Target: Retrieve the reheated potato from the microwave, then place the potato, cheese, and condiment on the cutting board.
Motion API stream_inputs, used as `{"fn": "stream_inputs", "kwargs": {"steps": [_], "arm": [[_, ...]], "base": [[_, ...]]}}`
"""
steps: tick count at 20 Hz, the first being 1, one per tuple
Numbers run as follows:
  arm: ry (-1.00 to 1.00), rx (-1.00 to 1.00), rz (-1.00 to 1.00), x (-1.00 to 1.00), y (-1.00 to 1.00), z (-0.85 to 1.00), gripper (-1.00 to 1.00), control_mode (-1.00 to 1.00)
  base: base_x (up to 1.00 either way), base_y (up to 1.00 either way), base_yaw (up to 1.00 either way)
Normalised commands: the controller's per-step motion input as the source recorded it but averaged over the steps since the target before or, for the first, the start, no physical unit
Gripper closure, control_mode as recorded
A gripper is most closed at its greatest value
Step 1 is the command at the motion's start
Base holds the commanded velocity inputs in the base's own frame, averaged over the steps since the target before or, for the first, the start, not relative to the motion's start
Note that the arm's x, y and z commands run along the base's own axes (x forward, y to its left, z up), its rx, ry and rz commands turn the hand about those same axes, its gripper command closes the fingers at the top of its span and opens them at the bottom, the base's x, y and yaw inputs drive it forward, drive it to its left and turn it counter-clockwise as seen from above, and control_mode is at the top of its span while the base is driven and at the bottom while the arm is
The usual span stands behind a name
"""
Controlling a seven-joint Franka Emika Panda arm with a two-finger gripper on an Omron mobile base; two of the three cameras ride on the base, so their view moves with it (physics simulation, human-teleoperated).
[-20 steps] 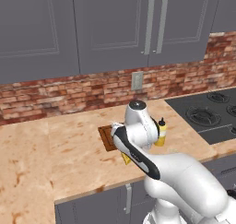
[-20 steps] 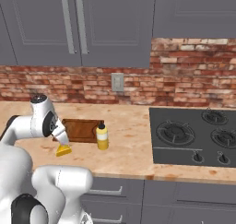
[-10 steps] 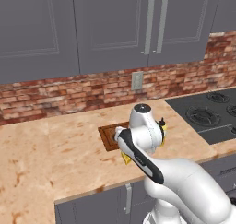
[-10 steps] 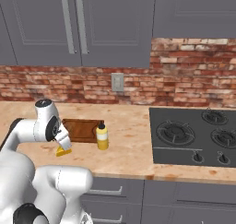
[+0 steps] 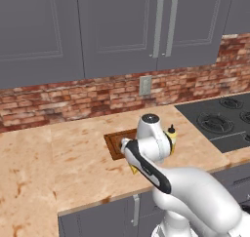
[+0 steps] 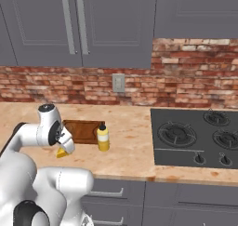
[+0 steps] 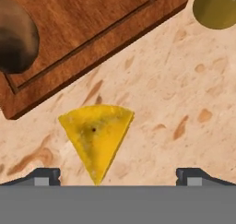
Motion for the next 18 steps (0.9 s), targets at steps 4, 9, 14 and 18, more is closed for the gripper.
{"fn": "stream_inputs", "kwargs": {"steps": [4, 9, 14, 18], "arm": [[0.08, -0.02, 0.03, 0.15, 0.13, -0.21, -1.0, -1.0], [0.1, 0.0, 0.01, 0.19, 0.1, -0.17, -1.0, -1.0], [0.12, -0.03, 0.01, 0.2, 0.02, -0.2, -1.0, -1.0], [0.06, -0.01, 0.02, 0.17, 0.0, -0.14, -1.0, -1.0]], "base": [[0.0, 0.0, 0.0], [0.0, 0.0, 0.0], [0.0, 0.0, 0.0], [0.0, 0.0, 0.0]]}}
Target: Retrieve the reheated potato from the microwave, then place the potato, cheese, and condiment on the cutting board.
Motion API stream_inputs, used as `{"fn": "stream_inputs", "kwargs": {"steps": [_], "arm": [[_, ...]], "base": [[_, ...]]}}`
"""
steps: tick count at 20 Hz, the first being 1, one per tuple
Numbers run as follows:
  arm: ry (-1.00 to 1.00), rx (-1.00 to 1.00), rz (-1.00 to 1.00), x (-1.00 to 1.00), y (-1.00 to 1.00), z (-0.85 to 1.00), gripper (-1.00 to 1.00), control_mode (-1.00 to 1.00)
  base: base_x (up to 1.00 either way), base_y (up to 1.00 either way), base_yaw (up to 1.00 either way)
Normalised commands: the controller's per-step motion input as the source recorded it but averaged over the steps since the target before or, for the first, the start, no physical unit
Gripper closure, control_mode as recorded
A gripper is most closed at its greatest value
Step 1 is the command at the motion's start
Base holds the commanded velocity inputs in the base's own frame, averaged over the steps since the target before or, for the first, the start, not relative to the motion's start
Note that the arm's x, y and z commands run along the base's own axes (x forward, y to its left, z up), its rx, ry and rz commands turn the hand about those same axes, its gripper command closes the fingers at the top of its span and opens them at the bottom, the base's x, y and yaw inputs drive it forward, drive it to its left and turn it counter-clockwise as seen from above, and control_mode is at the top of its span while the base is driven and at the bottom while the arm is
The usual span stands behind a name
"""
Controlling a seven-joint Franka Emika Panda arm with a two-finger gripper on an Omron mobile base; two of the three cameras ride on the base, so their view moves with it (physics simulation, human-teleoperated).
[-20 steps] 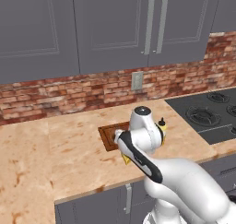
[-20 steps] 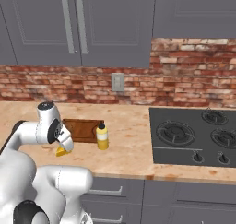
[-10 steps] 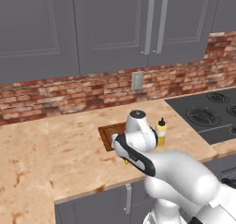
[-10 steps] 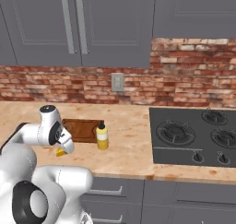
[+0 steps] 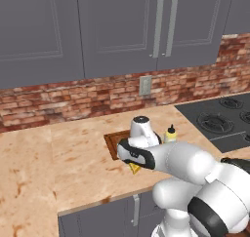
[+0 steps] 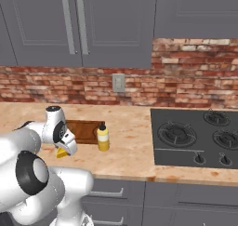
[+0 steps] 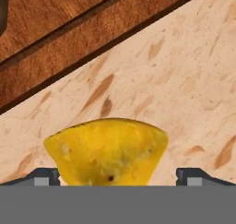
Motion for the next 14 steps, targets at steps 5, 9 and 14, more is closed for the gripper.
{"fn": "stream_inputs", "kwargs": {"steps": [5, 9, 14], "arm": [[0.0, -0.01, 0.04, 0.06, 0.0, -0.08, -1.0, -1.0], [0.0, -0.02, 0.03, -0.01, 0.01, -0.16, -1.0, -1.0], [0.03, -0.06, 0.0, -0.09, 0.03, -0.25, 1.0, -1.0]], "base": [[0.0, 0.0, 0.0], [0.0, 0.0, 0.0], [0.0, 0.0, 0.0]]}}
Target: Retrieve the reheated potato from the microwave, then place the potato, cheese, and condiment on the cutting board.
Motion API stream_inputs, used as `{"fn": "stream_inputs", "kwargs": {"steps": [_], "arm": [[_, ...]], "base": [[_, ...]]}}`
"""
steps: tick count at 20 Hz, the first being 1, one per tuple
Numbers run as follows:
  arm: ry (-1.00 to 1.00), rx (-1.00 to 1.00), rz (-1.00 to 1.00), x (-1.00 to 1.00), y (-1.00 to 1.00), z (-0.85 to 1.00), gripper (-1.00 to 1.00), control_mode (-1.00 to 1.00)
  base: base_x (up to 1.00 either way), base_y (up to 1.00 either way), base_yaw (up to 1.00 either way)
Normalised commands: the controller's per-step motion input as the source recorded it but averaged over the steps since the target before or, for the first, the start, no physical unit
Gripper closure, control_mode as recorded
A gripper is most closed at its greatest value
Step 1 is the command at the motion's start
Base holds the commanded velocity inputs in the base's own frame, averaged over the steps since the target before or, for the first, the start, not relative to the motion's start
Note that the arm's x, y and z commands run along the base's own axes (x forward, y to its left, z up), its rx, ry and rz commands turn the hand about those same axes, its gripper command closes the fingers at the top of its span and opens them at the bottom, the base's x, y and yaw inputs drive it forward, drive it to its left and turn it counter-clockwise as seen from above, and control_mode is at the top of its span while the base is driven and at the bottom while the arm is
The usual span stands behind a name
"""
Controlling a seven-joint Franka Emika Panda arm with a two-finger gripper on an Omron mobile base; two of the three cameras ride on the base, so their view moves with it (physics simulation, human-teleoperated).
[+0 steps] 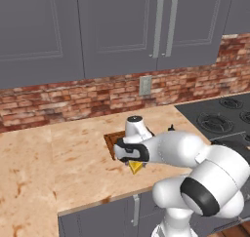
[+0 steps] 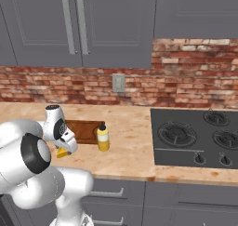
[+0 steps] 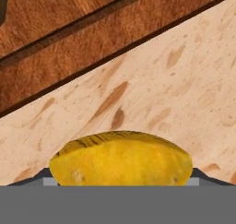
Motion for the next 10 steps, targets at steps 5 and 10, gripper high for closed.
{"fn": "stream_inputs", "kwargs": {"steps": [5, 10], "arm": [[0.01, -0.02, 0.0, -0.06, 0.0, -0.2, 1.0, -1.0], [0.0, 0.0, 0.0, -0.11, -0.05, 0.15, 1.0, -1.0]], "base": [[0.0, 0.0, 0.0], [0.0, 0.0, 0.0]]}}
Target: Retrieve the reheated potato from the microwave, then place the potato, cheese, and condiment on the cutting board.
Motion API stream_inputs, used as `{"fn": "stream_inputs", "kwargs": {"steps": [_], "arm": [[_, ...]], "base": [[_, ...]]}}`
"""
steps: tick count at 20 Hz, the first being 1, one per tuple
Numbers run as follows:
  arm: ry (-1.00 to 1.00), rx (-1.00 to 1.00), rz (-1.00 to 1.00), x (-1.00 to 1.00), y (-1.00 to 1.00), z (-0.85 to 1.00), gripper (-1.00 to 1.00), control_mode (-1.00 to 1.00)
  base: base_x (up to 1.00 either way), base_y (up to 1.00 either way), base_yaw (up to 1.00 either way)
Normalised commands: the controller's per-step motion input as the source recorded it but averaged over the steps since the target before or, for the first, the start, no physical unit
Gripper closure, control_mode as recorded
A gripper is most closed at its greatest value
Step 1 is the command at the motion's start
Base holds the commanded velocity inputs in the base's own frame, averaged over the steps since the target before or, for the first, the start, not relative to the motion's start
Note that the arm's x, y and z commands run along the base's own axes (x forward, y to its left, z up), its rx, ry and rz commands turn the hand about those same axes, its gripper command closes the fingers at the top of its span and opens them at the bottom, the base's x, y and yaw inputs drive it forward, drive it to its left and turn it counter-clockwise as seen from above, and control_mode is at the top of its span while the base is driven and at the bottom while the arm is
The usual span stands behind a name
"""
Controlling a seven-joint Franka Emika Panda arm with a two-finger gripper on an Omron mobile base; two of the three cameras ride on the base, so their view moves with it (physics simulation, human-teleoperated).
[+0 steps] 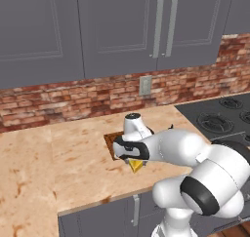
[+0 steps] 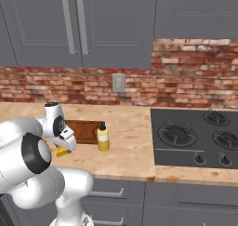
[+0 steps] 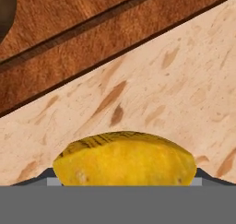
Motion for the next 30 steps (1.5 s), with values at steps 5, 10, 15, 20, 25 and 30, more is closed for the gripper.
{"fn": "stream_inputs", "kwargs": {"steps": [5, 10, 15, 20, 25, 30], "arm": [[0.02, 0.0, 0.05, -0.06, -0.22, 0.41, 1.0, -1.0], [0.0, 0.0, 0.07, 0.03, -0.29, 0.37, 1.0, -1.0], [0.0, 0.0, 0.1, 0.22, -0.22, 0.22, 1.0, -1.0], [0.0, 0.01, 0.09, 0.37, -0.14, 0.14, 1.0, -1.0], [0.0, 0.05, 0.14, 0.41, -0.08, 0.09, 1.0, -1.0], [0.0, 0.06, 0.13, 0.39, 0.0, 0.07, 1.0, -1.0]], "base": [[0.0, 0.0, 0.0], [0.0, 0.0, 0.0], [0.0, 0.0, 0.0], [0.0, 0.0, 0.0], [0.0, 0.0, 0.0], [0.0, 0.0, 0.0]]}}
